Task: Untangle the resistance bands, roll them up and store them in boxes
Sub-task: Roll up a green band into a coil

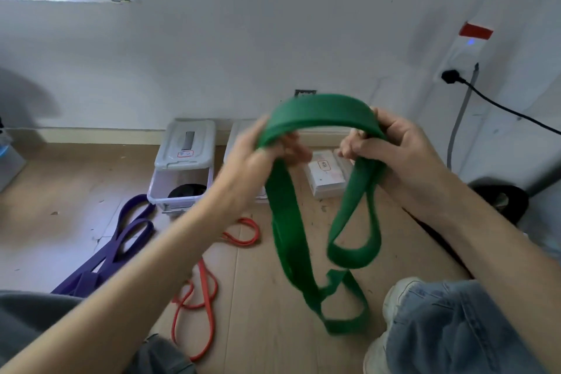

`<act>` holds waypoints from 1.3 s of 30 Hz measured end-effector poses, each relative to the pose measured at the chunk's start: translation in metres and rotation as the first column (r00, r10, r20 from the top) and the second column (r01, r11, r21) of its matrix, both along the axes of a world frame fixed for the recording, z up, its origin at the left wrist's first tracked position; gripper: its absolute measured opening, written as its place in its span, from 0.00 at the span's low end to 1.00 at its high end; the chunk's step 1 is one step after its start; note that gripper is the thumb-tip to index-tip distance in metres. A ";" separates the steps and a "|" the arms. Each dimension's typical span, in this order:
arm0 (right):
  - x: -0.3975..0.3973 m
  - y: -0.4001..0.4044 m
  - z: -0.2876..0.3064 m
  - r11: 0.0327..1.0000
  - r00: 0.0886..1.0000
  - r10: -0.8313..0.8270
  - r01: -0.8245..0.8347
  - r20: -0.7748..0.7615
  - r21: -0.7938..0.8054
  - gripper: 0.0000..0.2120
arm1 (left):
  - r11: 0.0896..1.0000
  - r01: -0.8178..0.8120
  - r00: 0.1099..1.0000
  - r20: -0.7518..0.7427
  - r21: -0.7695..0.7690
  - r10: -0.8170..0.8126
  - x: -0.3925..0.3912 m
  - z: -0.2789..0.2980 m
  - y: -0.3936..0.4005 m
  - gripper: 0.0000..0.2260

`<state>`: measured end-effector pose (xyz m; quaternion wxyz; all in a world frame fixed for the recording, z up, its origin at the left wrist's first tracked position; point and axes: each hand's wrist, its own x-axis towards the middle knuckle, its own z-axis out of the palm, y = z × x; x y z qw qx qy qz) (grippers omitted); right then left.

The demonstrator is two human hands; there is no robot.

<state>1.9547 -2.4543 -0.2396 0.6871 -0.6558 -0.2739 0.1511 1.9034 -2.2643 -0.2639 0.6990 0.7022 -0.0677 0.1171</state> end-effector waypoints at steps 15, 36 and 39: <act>-0.015 0.023 -0.011 0.979 0.997 -0.037 0.050 0.065 -0.197 0.08 | 0.764 -0.051 0.991 -0.060 0.643 0.117 0.000 -0.054 -0.009 0.06; -0.012 0.023 -0.007 1.000 0.998 -0.028 0.028 -0.055 0.009 0.14 | 0.735 0.029 0.986 -0.138 0.678 0.089 -0.009 -0.048 -0.008 0.09; -0.003 0.016 -0.004 0.998 0.990 -0.026 0.033 -0.135 0.052 0.12 | 0.668 0.122 0.966 -0.244 0.734 0.091 -0.018 -0.087 -0.005 0.09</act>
